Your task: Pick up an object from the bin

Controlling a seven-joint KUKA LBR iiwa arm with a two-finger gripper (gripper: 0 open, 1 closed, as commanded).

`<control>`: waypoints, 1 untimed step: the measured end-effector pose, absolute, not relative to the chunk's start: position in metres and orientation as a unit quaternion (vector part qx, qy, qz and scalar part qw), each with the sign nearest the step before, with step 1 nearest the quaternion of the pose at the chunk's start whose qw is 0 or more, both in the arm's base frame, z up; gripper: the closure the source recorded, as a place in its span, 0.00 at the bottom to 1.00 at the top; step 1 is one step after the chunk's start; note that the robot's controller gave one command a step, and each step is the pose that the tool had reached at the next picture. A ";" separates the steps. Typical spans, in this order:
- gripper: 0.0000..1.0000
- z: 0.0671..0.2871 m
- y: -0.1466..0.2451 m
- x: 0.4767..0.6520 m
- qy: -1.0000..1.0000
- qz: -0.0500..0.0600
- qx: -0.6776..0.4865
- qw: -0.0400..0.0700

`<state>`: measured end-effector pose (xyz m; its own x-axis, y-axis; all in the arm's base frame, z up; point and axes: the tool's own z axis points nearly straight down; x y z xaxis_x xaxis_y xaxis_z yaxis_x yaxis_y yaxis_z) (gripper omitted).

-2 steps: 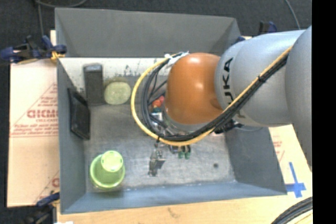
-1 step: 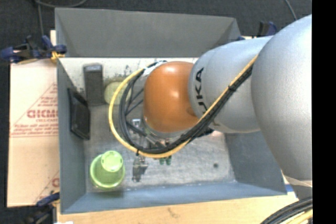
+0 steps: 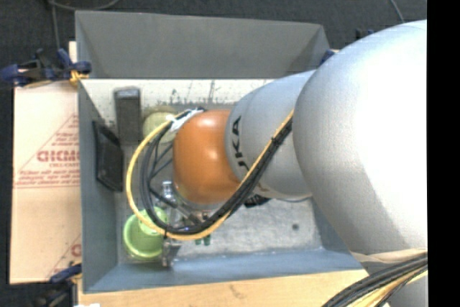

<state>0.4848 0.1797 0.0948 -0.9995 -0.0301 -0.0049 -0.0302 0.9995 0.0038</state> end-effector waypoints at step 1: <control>1.00 0.099 0.232 0.491 0.999 -0.004 -0.041 0.002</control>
Offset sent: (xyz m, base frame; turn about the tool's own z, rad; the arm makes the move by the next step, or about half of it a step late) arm 0.0000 0.0000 0.0000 0.0000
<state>0.4912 0.2323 0.0990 -0.9967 -0.0816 -0.0047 -0.0815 0.9966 -0.0078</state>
